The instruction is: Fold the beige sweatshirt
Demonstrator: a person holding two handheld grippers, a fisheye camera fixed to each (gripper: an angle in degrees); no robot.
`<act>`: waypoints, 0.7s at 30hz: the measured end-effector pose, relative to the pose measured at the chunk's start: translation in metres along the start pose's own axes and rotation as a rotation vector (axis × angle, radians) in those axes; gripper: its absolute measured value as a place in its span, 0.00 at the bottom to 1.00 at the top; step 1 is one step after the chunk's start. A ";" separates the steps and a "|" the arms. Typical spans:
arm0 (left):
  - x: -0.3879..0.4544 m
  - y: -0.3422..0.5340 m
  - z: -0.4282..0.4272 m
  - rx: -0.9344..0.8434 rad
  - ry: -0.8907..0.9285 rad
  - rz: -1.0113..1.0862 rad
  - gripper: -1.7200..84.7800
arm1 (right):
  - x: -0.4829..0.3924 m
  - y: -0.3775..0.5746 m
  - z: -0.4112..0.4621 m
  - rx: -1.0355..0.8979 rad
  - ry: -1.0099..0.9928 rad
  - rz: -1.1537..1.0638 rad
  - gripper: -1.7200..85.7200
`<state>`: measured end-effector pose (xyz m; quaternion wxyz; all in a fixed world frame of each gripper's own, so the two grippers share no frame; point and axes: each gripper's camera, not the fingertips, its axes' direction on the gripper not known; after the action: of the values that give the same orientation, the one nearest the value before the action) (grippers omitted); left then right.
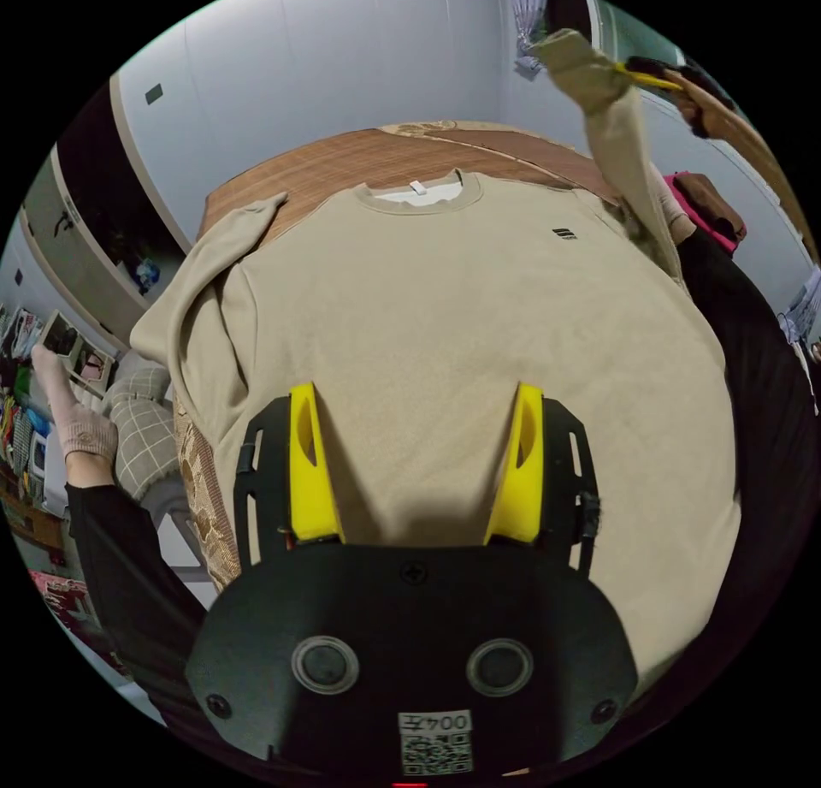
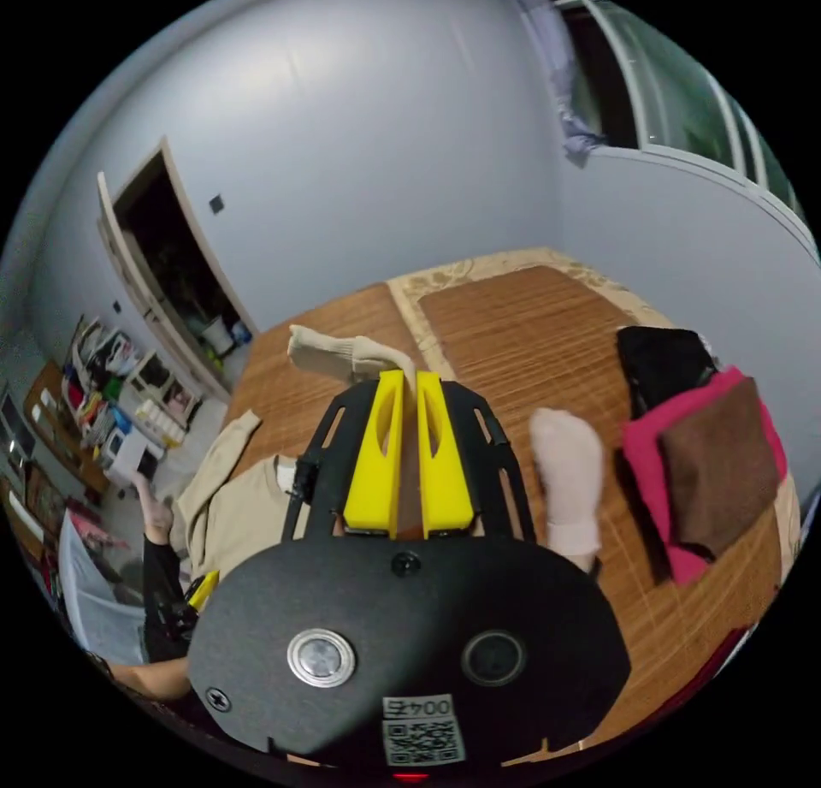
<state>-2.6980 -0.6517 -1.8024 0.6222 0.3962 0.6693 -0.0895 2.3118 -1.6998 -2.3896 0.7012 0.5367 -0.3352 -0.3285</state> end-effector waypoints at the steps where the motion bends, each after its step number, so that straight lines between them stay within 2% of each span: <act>1: 0.002 -0.001 -0.003 -0.002 0.002 -0.001 0.36 | 0.031 0.004 -0.037 0.046 0.031 0.040 0.07; 4: 0.009 -0.004 -0.010 -0.006 0.003 -0.001 0.36 | 0.123 0.035 -0.107 0.104 0.213 0.156 0.07; 7: 0.017 -0.007 -0.018 -0.008 0.003 -0.002 0.36 | 0.235 0.099 -0.137 -0.004 0.437 0.324 0.10; 8: 0.020 -0.009 -0.021 -0.009 0.004 -0.002 0.36 | 0.276 0.134 -0.152 -0.038 0.466 0.432 0.11; 10: 0.024 -0.011 -0.026 -0.010 0.004 -0.002 0.36 | 0.307 0.186 -0.183 0.017 0.430 0.539 0.11; 15: 0.037 -0.017 -0.041 -0.011 0.004 -0.002 0.36 | 0.268 0.251 -0.201 0.088 0.281 0.473 0.13; 21: 0.053 -0.027 -0.062 -0.014 0.006 -0.003 0.36 | 0.107 0.254 -0.133 0.093 -0.138 0.254 0.15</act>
<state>-2.7578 -0.6094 -1.8470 0.6228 0.3910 0.6724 -0.0845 2.5068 -1.6636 -2.1566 0.6868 0.4981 -0.4626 -0.2573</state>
